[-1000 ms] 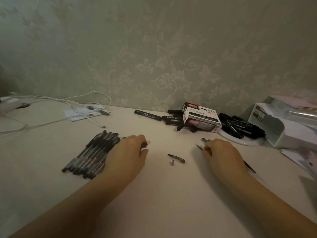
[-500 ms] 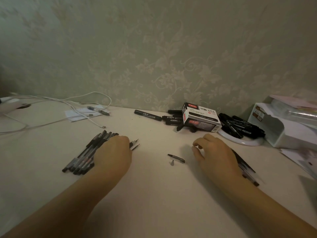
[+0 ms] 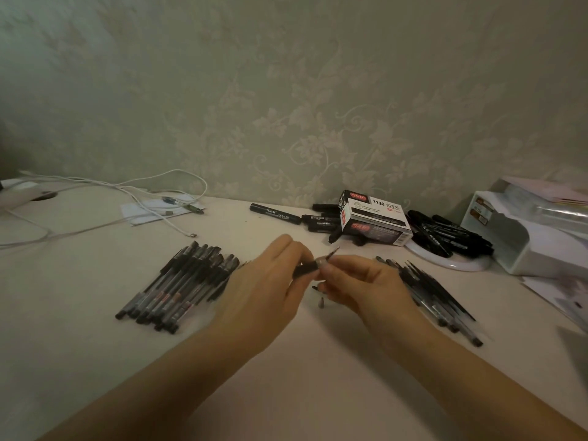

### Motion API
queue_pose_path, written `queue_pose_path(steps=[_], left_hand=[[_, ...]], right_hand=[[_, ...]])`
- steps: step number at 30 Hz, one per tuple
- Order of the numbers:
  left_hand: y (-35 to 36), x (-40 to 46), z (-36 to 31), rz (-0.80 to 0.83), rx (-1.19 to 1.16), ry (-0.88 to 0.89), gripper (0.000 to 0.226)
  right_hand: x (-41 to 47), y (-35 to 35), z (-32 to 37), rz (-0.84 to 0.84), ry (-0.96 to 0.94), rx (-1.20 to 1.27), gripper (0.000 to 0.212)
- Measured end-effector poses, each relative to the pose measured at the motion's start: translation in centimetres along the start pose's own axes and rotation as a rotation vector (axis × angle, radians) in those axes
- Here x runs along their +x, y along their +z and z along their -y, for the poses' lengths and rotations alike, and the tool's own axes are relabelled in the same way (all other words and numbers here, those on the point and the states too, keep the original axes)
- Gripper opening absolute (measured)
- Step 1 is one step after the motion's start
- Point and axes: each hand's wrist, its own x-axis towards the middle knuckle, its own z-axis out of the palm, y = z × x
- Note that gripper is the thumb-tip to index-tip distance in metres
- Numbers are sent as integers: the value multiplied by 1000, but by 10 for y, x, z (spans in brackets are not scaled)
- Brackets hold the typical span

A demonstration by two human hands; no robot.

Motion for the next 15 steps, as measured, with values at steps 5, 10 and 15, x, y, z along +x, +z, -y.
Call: queue_pose_path(steps=[5,10,15], left_hand=[[6,-1,4,-2,-30,-15,7],[9,-1,8,31,-41,-35,6],[14,-5,13,102,-96,-80,15]], right_hand=[[0,0,-6,43,45,101,26],[0,3,-8,16,-58,-2,14],[8,-5,-5,-240,-144,6,10]])
